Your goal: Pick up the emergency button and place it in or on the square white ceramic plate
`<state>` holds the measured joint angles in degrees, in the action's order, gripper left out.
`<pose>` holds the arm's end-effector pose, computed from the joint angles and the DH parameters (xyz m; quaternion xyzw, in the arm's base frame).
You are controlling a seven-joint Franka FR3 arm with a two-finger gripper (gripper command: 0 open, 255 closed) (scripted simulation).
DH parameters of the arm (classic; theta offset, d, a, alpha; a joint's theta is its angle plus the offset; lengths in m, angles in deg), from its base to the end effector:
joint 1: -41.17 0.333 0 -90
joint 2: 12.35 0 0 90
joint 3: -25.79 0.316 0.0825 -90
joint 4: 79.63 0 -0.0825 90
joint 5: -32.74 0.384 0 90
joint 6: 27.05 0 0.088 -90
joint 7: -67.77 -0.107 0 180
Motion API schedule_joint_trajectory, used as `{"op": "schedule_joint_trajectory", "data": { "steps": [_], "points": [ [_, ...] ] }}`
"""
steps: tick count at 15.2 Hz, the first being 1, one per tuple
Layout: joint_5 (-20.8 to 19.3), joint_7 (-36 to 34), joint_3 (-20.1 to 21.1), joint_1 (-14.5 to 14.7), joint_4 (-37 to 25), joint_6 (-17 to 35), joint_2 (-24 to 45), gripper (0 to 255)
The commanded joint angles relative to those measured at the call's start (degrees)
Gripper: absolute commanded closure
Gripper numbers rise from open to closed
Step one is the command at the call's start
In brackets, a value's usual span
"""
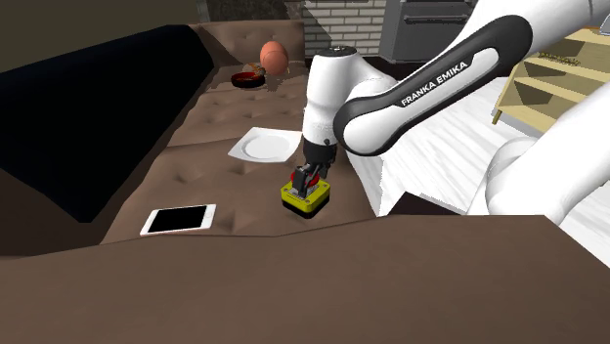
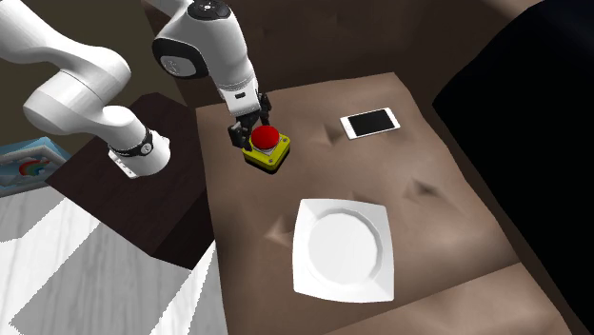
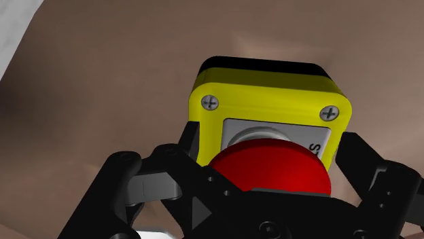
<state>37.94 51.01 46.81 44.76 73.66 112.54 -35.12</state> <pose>0.3696 0.1632 0.3677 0.9965 0.0274 0.0779 0.0119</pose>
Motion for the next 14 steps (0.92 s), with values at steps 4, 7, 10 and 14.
{"op": "schedule_joint_trajectory", "data": {
  "steps": [4, 7, 10, 14],
  "points": [
    [-0.08, -0.08, 0.08, -0.07, 0.07, 0.40, 0.30, 0],
    [-0.08, -0.08, 0.08, -0.06, 0.07, 0.39, 0.29, 255],
    [-0.07, -0.09, 0.09, -0.05, 0.10, 0.40, 0.28, 255],
    [-0.08, -0.12, 0.11, -0.06, 0.08, 0.43, 0.33, 255]
  ]
}}
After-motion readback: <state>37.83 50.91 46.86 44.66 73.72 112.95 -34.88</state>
